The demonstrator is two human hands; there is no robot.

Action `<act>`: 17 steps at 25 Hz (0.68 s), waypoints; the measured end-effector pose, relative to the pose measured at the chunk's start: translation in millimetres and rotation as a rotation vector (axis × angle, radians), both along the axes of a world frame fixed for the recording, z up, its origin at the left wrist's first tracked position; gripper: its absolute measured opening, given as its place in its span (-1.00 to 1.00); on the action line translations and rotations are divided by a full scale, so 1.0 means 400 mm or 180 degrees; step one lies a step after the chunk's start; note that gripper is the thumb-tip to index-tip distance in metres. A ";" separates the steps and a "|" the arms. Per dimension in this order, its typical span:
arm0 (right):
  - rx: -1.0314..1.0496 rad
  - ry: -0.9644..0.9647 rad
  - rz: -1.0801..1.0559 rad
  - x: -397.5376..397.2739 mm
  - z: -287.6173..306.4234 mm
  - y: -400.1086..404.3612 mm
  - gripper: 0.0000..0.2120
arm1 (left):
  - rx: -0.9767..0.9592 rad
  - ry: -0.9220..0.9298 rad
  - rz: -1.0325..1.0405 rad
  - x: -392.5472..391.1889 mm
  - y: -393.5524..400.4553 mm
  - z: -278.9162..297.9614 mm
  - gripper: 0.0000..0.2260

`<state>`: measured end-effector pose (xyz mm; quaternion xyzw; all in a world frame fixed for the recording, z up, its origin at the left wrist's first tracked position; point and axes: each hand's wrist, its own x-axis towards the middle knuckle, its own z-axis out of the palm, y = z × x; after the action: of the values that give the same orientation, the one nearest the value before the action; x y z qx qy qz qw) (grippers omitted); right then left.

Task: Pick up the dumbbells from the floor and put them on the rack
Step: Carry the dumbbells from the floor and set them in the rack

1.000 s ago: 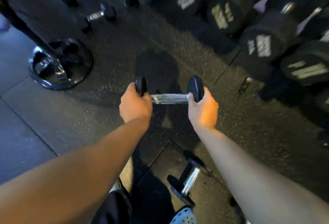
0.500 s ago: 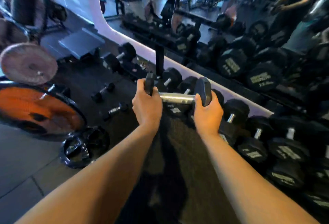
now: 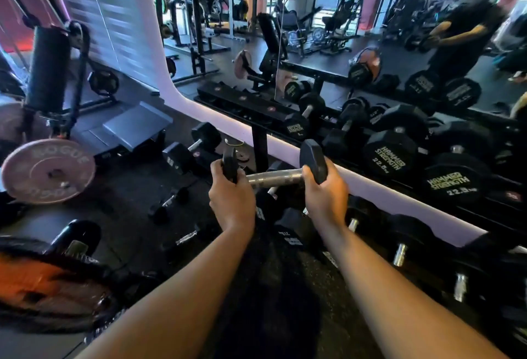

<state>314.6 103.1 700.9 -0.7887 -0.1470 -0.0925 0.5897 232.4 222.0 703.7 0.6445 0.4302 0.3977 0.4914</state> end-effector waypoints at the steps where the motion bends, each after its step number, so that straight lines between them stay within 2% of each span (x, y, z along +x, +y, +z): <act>1: -0.0026 -0.0057 0.0019 0.059 0.007 0.029 -0.83 | 0.0009 -0.0024 0.0007 0.059 0.027 0.004 -0.83; 7: -0.0264 -0.0323 0.0031 0.394 0.008 0.256 -0.64 | -0.0053 -0.0134 0.0288 0.352 0.221 0.021 -0.83; 12: -0.0153 -0.0338 0.0118 0.651 0.012 0.490 -0.66 | -0.0079 -0.0188 0.0250 0.600 0.453 0.032 -0.79; 17: -0.0104 -0.0382 0.0179 0.871 0.049 0.729 -0.69 | -0.0032 -0.0214 0.0272 0.822 0.691 0.069 -0.86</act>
<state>662.8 394.7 720.6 -0.7868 -0.2056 -0.1206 0.5693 561.0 498.5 731.2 0.6093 0.4426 0.4376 0.4913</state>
